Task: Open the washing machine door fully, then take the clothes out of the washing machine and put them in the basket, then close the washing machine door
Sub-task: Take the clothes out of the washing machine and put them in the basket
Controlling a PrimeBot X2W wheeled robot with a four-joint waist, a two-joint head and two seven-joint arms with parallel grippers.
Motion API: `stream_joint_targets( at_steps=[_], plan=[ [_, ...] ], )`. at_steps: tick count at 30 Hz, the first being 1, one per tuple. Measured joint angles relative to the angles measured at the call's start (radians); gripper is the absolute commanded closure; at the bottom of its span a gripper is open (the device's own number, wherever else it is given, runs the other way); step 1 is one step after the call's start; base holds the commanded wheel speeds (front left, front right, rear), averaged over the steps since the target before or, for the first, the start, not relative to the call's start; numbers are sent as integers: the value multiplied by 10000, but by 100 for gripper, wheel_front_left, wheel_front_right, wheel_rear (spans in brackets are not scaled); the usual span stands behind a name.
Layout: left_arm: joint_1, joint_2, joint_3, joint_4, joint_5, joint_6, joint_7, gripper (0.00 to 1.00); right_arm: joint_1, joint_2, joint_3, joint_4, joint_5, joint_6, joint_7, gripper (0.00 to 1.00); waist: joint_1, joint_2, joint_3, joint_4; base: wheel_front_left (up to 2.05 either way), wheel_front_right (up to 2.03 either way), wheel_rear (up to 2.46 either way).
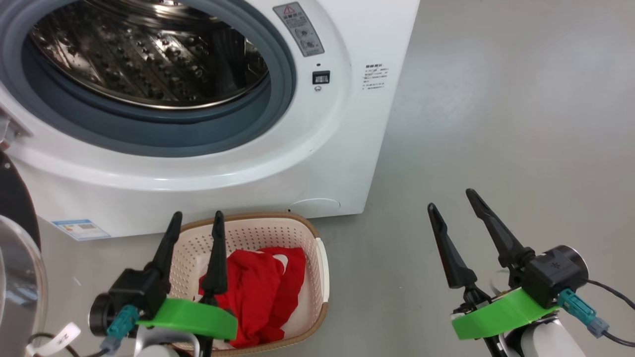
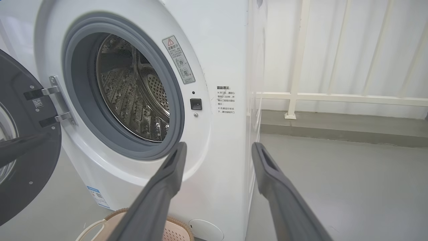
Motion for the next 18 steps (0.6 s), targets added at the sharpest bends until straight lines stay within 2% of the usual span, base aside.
stream_joint_targets(
  at_steps=[18],
  plan=[
    [2385,278,589,-1561,92,600,2,0,881,15,-600,-123,-176,0,2,0,0,0,-1099,-47,0,0,0]
  ],
)
